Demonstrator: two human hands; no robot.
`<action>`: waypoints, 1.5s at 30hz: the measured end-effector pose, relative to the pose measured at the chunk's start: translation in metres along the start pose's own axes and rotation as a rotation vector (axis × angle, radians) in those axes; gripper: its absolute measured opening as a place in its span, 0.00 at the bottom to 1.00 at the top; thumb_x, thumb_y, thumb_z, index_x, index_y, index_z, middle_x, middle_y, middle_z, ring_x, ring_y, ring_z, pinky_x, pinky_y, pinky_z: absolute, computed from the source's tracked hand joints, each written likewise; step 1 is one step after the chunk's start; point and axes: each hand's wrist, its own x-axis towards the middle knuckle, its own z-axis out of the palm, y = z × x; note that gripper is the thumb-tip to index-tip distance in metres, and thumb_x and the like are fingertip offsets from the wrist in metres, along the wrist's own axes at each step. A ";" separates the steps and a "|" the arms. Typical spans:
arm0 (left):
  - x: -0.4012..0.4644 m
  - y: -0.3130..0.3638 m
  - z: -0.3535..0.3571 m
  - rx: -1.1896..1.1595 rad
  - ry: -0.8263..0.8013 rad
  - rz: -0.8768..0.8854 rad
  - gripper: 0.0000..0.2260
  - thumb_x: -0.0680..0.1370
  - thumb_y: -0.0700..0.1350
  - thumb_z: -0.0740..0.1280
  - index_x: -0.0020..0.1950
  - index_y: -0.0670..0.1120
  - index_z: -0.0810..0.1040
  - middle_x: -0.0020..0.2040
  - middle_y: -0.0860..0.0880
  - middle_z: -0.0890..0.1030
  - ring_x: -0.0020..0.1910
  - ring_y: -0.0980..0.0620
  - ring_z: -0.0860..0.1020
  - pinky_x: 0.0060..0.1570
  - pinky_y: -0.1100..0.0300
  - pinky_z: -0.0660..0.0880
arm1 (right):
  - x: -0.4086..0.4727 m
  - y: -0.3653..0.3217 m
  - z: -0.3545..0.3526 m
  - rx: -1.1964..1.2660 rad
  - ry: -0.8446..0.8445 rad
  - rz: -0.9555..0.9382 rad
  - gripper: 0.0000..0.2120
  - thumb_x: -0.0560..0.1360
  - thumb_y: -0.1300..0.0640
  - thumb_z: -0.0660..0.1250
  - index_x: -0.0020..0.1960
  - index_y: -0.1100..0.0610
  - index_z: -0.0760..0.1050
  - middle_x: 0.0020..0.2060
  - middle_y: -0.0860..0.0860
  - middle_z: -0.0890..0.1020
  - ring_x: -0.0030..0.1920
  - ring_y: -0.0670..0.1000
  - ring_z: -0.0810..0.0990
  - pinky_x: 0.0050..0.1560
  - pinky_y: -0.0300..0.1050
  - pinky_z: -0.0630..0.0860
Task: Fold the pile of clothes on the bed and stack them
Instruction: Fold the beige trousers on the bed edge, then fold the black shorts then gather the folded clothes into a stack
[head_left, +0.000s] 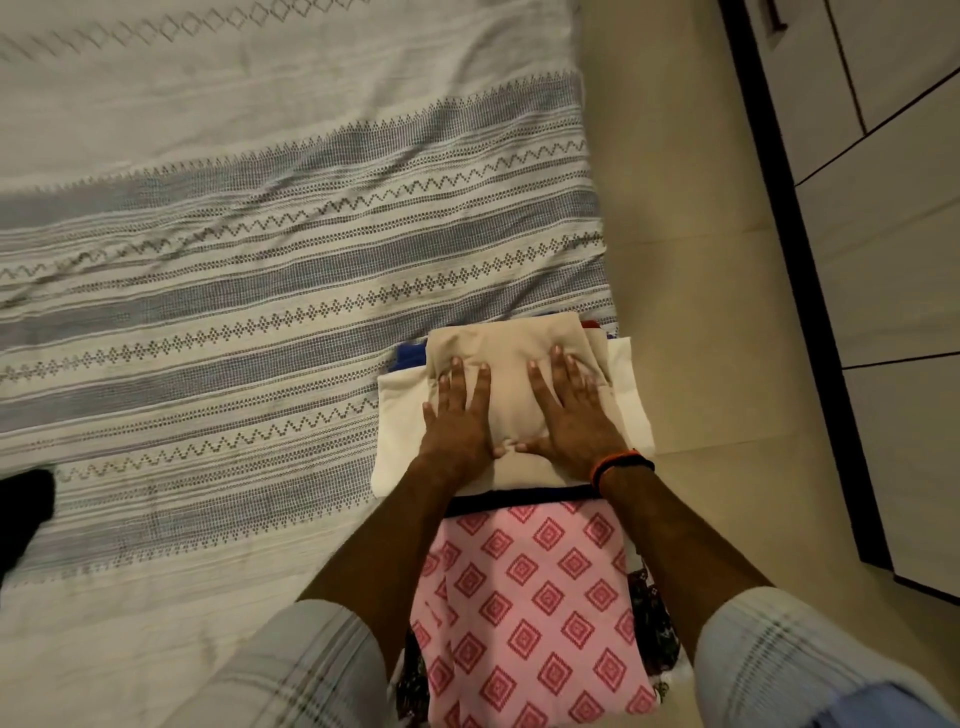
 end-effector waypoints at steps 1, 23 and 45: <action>-0.002 0.000 -0.005 -0.006 -0.009 0.003 0.51 0.74 0.60 0.70 0.78 0.51 0.33 0.77 0.42 0.30 0.77 0.41 0.34 0.74 0.38 0.44 | -0.002 -0.002 -0.003 -0.002 -0.012 0.008 0.54 0.72 0.31 0.63 0.78 0.53 0.31 0.76 0.59 0.30 0.77 0.59 0.30 0.77 0.57 0.35; -0.235 -0.129 -0.093 -0.461 0.317 -0.255 0.32 0.76 0.50 0.72 0.74 0.40 0.64 0.72 0.42 0.70 0.69 0.44 0.70 0.63 0.59 0.66 | -0.082 -0.212 -0.040 0.320 0.126 -0.142 0.23 0.75 0.57 0.71 0.68 0.61 0.73 0.64 0.58 0.78 0.63 0.59 0.76 0.66 0.48 0.67; -0.374 -0.559 -0.130 -0.947 0.486 -0.719 0.24 0.78 0.49 0.70 0.71 0.42 0.69 0.68 0.43 0.75 0.65 0.43 0.74 0.63 0.55 0.71 | 0.021 -0.667 0.076 0.181 -0.144 -0.368 0.18 0.77 0.56 0.69 0.66 0.57 0.74 0.60 0.54 0.79 0.59 0.52 0.78 0.60 0.44 0.74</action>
